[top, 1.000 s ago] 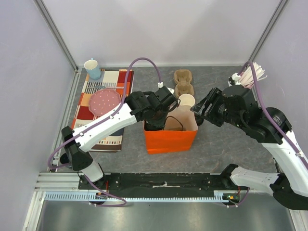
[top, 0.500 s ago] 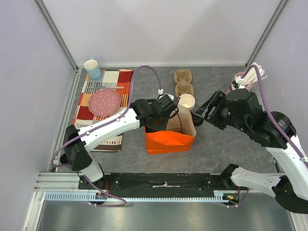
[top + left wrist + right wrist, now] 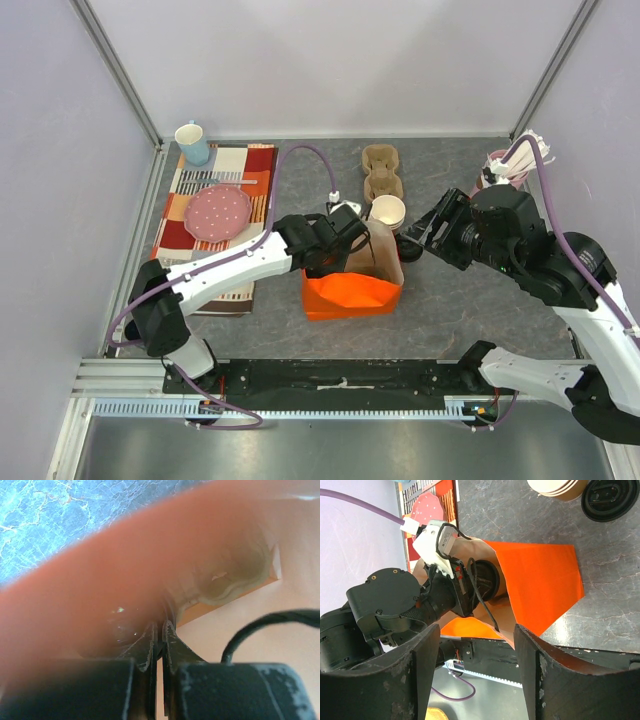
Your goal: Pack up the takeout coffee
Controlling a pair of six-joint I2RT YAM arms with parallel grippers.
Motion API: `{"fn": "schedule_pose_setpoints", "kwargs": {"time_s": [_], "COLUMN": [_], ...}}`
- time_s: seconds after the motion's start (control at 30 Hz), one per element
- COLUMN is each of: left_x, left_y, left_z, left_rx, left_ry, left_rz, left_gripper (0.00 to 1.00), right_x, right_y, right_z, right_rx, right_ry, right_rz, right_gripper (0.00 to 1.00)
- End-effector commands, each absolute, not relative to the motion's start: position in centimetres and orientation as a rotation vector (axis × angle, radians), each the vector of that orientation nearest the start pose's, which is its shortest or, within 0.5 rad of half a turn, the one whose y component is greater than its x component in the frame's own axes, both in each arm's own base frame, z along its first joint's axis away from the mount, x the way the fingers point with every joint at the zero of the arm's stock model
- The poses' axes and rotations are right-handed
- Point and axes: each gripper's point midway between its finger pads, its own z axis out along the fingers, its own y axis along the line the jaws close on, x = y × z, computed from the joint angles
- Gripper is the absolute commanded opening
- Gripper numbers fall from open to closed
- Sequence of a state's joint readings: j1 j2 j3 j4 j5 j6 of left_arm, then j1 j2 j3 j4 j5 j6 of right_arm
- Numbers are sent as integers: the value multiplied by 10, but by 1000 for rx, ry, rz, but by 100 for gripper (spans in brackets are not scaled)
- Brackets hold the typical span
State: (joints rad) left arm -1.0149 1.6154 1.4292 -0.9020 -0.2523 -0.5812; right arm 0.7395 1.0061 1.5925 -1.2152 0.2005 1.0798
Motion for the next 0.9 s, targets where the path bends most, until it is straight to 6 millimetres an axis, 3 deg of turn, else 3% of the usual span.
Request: {"fn": "schedule_pose_setpoints", "kwargs": {"time_s": [0.0, 0.4, 0.63, 0.87], "left_x": [211, 210, 207, 213], "left_y": [-294, -290, -298, -292], "left_z": [137, 123, 143, 156], "left_rx": [471, 469, 508, 464], "left_ry": [2596, 2649, 2597, 2556], "left_rz": [-179, -192, -298, -285], "left_gripper": [2, 2, 3, 30], "right_x": [176, 179, 179, 179], "right_y": [161, 161, 162, 162], "right_z": [354, 356, 357, 358], "right_rx": [496, 492, 489, 486], "right_ry": [2245, 2237, 2235, 2233], "right_rz": [768, 764, 767, 772], "right_gripper": [69, 70, 70, 70]}}
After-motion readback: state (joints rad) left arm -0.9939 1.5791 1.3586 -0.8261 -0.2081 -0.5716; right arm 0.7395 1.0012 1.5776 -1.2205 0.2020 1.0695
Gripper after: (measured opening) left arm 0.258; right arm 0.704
